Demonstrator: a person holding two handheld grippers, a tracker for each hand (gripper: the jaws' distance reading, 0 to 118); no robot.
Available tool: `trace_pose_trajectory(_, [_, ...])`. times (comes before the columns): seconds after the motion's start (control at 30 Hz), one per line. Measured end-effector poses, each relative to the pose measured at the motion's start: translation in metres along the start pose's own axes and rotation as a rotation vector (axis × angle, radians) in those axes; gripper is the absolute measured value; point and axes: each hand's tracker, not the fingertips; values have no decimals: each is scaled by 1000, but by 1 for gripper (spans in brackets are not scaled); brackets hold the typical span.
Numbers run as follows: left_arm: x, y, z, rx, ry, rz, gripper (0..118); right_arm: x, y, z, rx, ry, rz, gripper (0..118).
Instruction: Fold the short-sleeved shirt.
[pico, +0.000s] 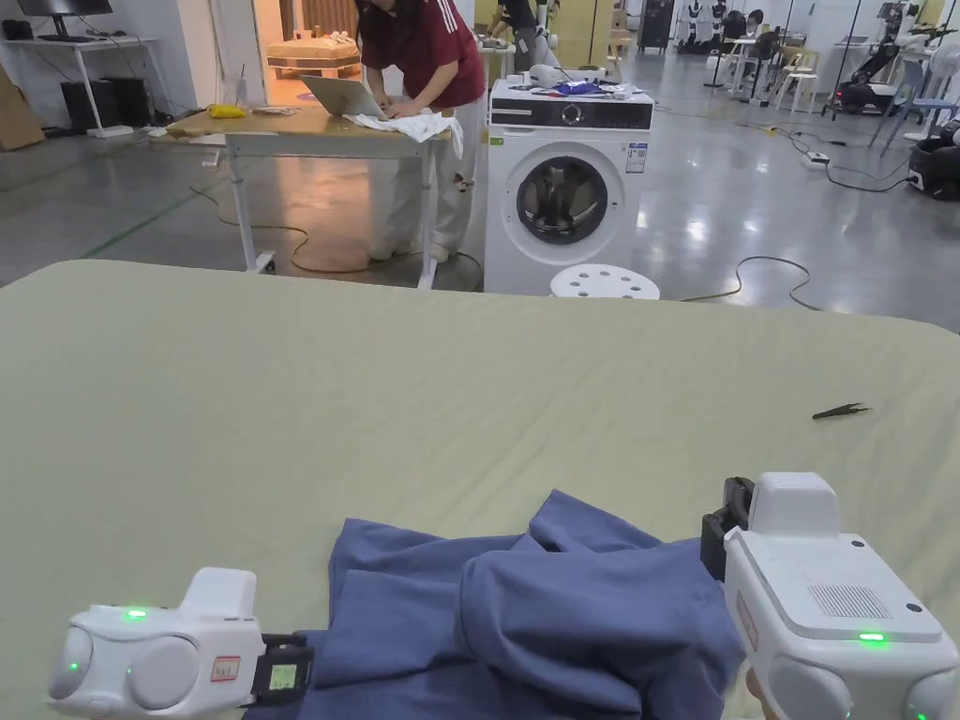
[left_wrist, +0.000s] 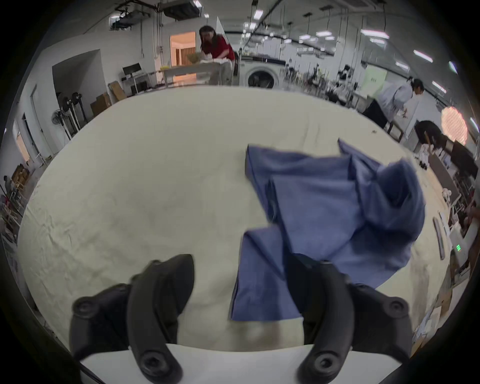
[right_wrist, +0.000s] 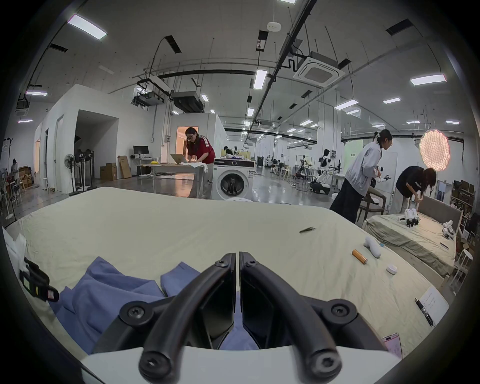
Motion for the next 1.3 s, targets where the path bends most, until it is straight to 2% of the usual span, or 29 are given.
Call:
trace_pose_trajectory(0.1, [6, -11, -16, -83, 35, -4, 75, 5, -6, -2, -26, -7, -6, 1])
trace_pose_trajectory(0.2, [17, -16, -15, -29, 84, -30, 69, 11, -12, -2, -49, -14, -13, 1])
trace_pose_trajectory(0.23, [22, -16, -15, -38, 85, -32, 64, 14, -14, -2, -55, -17, -16, 1])
trace_pose_trajectory(0.37, [39, -17, -12, -19, 13, -110, 4, 26, -19, -4, -106, -28, -31, 2])
trace_pose_trajectory(0.4, [42, -18, -15, -29, -33, -113, 3, 30, -21, -7, -141, -23, -41, 3])
trace_pose_trajectory(0.43, [41, -18, -11, -30, -8, -101, 2, 33, -23, -10, -181, -21, -43, 7])
trace_pose_trajectory(0.47, [39, -18, -9, -25, -3, -100, 1, 37, -25, -13, -218, -14, -44, 19])
trace_pose_trajectory(0.57, [28, -17, 1, 8, -37, -57, 1, 47, -37, -22, -345, 16, -52, 69])
trace_pose_trajectory(0.6, [25, -17, 6, 31, -44, -39, 1, 50, -42, -24, -373, 34, -61, 73])
trace_pose_trajectory(0.7, [19, -16, 20, 82, -61, -23, 1, 49, -59, -30, -477, 81, -21, 75])
trace_pose_trajectory(0.73, [18, -16, 22, 89, -68, -22, 1, 47, -64, -33, -509, 81, -12, 75])
trace_pose_trajectory(0.87, [18, -13, 23, 108, -82, -20, 1, 40, -86, -51, -581, 123, -75, 75])
trace_pose_trajectory(0.93, [18, -13, 22, 105, -81, -21, 1, 34, -91, -58, -590, 133, -75, 72])
trace_pose_trajectory(1.0, [18, -15, 20, 102, -82, -17, 1, 29, -94, -61, -586, 169, -61, 57])
trace_pose_trajectory(1.07, [17, -16, 19, 103, -84, -11, 1, 25, -94, -62, -579, 197, -59, 37])
trace_pose_trajectory(1.17, [15, -17, 17, 106, -90, 3, 1, 29, -92, -65, -585, 256, -100, 7])
trace_pose_trajectory(1.3, [12, -14, 26, 158, -100, 26, 1, 34, -80, -54, -539, 226, -80, 5])
